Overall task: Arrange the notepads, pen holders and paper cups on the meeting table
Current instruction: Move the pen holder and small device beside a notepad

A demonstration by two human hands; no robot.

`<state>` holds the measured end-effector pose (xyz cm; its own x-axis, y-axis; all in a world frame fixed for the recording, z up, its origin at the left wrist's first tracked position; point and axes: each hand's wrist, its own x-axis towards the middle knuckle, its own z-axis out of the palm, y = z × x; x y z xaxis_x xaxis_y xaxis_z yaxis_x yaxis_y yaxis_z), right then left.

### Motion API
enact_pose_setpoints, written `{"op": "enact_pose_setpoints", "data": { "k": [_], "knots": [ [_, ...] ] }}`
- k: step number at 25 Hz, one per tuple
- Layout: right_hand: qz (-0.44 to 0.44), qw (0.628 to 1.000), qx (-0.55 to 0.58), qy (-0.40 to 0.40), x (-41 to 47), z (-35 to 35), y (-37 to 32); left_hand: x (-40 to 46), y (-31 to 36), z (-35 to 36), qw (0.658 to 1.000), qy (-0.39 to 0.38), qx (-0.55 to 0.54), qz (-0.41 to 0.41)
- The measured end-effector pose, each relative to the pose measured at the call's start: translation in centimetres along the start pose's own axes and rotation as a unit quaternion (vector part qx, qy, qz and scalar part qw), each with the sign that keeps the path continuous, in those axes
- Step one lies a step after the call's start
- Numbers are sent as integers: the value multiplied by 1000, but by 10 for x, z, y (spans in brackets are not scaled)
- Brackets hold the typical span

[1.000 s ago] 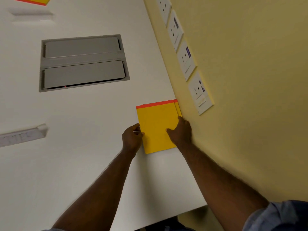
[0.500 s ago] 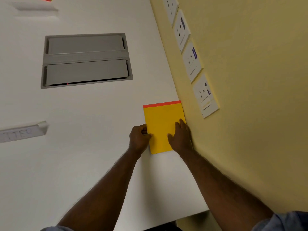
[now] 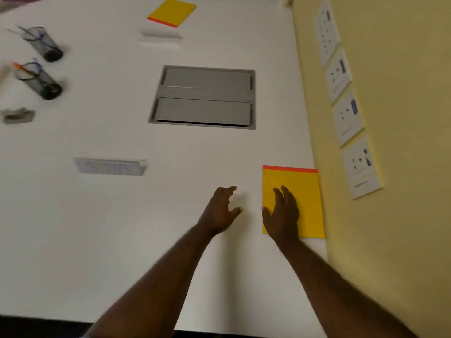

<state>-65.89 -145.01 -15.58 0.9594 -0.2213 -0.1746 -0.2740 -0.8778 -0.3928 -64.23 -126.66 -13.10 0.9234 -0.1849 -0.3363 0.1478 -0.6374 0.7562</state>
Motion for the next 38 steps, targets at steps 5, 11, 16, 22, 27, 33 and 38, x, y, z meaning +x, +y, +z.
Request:
{"op": "enact_pose_setpoints", "data": {
  "k": [5,11,16,22,27,33,38],
  "knots": [
    [-169,985,44,-15,-33,13,-80,-71,-32,-91,988,100,117,-1],
    [-309,946,94,-30,-91,19,-173,-174,-70,-158,960,195,199,-17],
    [-417,903,99,-35,-152,20,-245,-266,-100,-195,928,273,255,-19],
    [-539,835,83,-70,-216,27,-324,-361,-130,-227,883,378,258,-105],
    [-637,756,106,-106,-256,40,-394,-431,-150,-243,827,461,243,-212],
    [-708,680,105,-155,-320,60,-459,-510,-182,-247,758,542,187,-312],
    [-737,649,82,-170,-377,96,-516,-570,-237,-264,729,569,172,-338]
  ]
}}
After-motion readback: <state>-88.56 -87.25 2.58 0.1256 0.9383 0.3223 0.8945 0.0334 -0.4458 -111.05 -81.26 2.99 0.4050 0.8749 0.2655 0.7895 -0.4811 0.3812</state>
